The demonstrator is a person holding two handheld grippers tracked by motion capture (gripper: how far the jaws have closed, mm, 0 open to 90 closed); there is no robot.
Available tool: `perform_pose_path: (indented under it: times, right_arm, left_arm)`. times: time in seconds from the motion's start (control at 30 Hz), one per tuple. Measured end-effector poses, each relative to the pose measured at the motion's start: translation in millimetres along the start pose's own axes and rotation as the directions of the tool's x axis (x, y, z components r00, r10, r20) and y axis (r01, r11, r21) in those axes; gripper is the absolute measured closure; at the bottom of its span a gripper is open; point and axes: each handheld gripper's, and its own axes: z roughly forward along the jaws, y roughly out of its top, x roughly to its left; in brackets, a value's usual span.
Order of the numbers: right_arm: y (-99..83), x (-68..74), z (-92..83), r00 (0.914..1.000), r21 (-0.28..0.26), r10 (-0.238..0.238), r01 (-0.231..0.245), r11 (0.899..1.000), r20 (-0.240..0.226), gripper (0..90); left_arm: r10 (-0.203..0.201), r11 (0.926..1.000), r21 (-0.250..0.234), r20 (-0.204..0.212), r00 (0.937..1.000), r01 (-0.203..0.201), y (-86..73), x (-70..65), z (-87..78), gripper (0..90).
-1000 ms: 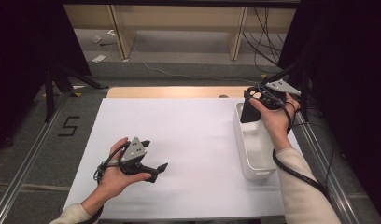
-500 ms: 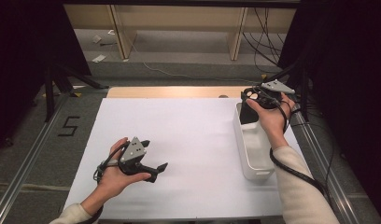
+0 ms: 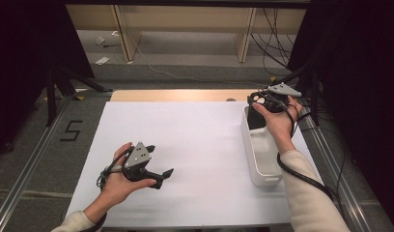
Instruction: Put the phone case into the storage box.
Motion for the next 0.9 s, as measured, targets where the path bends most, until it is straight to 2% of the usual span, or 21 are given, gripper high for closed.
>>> perform_pose_path:
  times: [0.9]
  right_arm:
    - [-5.3,-1.7,6.5,1.0,0.032,0.0,0.0,0.999,0.008,15.5]
  left_arm:
    - [0.001,1.0,0.001,0.004,1.0,-0.001,0.4,-0.7,0.7,0.9]
